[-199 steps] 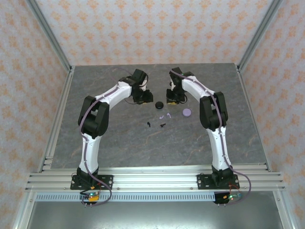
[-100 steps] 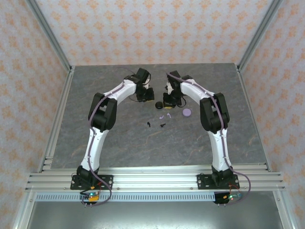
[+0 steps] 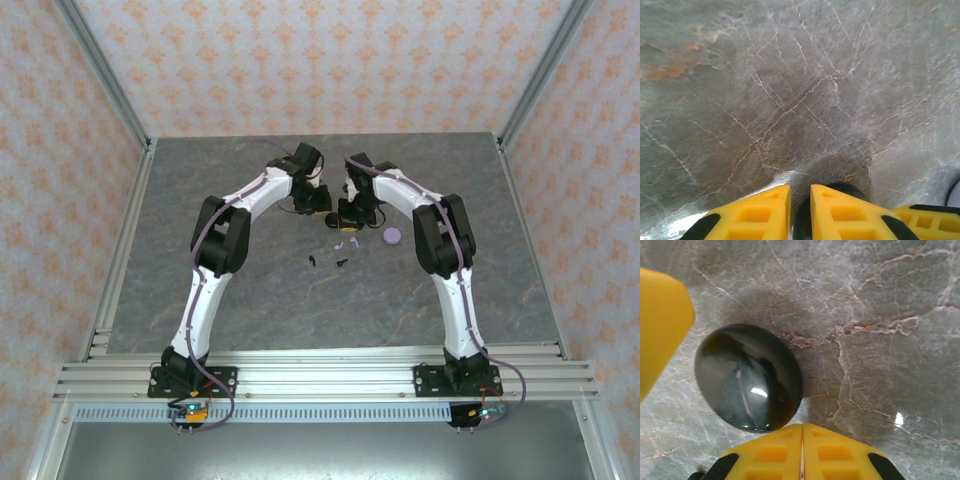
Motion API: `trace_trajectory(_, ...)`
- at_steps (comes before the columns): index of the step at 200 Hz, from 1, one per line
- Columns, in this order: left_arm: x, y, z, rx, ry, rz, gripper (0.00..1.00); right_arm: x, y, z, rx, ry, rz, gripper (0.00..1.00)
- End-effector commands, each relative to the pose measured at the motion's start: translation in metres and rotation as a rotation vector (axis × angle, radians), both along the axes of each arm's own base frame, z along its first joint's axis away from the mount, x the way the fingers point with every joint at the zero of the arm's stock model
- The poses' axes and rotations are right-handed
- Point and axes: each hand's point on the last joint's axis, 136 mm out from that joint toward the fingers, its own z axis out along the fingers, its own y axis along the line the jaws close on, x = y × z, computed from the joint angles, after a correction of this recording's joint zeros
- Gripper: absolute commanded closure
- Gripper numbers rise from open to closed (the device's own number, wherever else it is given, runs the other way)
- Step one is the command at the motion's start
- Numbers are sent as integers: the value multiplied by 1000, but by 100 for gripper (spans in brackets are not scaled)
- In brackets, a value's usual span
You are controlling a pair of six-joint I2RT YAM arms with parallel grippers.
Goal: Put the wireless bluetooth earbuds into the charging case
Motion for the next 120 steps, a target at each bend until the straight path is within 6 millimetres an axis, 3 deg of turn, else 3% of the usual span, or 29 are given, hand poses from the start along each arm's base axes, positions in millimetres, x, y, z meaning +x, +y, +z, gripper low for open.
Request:
trace_trajectory(1, -15, -1, -8, 19, 46, -33, 81, 12, -2, 2, -27, -26, -28, 90)
trace_trajectory(120, -51, 9, 1, 29, 42, -9, 76, 29, -8, -1, -94, -46, -43, 90)
